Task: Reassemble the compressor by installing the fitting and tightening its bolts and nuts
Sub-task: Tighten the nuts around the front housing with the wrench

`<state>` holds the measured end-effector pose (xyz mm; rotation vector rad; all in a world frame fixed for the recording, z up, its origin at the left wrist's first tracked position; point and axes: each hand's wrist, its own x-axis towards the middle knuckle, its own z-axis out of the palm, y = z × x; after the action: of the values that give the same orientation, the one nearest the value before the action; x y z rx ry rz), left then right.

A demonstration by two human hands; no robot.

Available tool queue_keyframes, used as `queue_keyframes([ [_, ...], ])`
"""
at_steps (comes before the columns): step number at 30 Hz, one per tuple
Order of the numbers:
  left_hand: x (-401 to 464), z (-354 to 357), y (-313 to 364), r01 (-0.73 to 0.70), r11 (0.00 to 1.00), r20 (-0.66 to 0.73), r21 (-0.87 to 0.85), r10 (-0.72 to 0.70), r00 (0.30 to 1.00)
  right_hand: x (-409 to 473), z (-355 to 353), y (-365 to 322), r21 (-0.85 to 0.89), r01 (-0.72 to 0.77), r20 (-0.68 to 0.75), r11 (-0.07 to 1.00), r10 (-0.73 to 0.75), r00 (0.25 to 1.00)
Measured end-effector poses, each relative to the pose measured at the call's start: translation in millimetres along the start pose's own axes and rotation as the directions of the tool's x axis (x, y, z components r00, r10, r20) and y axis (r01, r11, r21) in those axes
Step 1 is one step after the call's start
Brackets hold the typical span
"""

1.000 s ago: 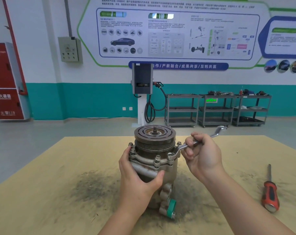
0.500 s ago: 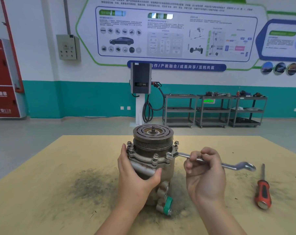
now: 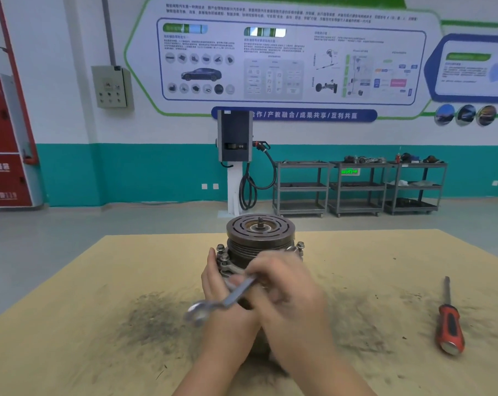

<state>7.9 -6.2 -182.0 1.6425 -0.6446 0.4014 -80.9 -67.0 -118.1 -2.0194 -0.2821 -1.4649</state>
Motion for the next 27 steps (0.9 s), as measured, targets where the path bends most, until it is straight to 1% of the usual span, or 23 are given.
queue_keyframes([
  [1,2,-2,3,0.015,0.998,-0.014,-0.058,-0.015,1.0,6,-7,-1,0.055,-0.013,-0.037,0.998,0.015,0.999],
  [2,2,-1,2,0.02,0.995,0.008,-0.097,-0.019,1.0,12,-14,0,0.134,-0.04,-0.089,0.99,0.052,0.995],
  [3,2,2,-1,0.005,0.995,0.003,-0.098,-0.005,1.0,18,-21,1,0.239,-0.077,-0.148,0.968,0.115,0.982],
  [4,2,3,0,-0.01,0.997,0.002,-0.081,0.01,1.0,25,-27,4,0.371,-0.122,-0.202,0.921,0.208,0.957],
  [5,1,3,-1,-0.005,0.996,-0.004,-0.087,0.005,1.0,30,-33,10,0.521,-0.165,-0.242,0.838,0.33,0.912],
  [6,0,3,0,0.008,0.996,-0.006,-0.094,-0.009,1.0,33,-39,18,0.662,-0.197,-0.248,0.723,0.46,0.852],
  [7,0,2,0,0.023,0.995,0.001,-0.097,-0.023,1.0,35,-43,26,0.763,-0.221,-0.225,0.607,0.569,0.791],
  [8,0,1,3,0.026,0.996,0.003,-0.085,-0.026,1.0,34,-47,34,0.828,-0.237,-0.184,0.507,0.646,0.74],
  [10,1,2,2,0.012,0.997,-0.006,-0.077,-0.013,1.0,29,-52,47,0.894,-0.267,-0.093,0.36,0.732,0.675],
  [11,1,3,1,0.006,0.997,-0.01,-0.077,-0.007,1.0,28,-52,51,0.908,-0.282,-0.052,0.309,0.751,0.658],
  [16,3,3,-1,0.005,0.998,-0.004,-0.064,-0.006,1.0,25,-47,61,0.906,-0.387,0.126,0.17,0.765,0.632],
  [19,5,1,0,0.014,0.997,0.008,-0.071,-0.013,1.0,26,-46,63,0.899,-0.425,0.195,0.101,0.778,0.597],
  [21,4,1,0,0.016,0.998,0.006,-0.068,-0.016,1.0,23,-43,61,0.909,-0.405,0.169,0.103,0.796,0.582],
  [22,4,1,0,0.018,0.997,0.008,-0.069,-0.018,1.0,20,-40,59,0.917,-0.373,0.112,0.143,0.805,0.582],
  [23,5,1,-1,0.018,0.997,0.01,-0.071,-0.018,1.0,17,-36,56,0.919,-0.333,0.027,0.212,0.808,0.589],
  [25,4,1,-2,0.013,0.997,0.011,-0.077,-0.012,1.0,7,-31,47,0.878,-0.24,-0.183,0.415,0.753,0.632],
  [27,4,1,-1,0.01,0.997,0.001,-0.074,-0.01,1.0,-4,-24,38,0.765,-0.153,-0.346,0.625,0.6,0.721],
])
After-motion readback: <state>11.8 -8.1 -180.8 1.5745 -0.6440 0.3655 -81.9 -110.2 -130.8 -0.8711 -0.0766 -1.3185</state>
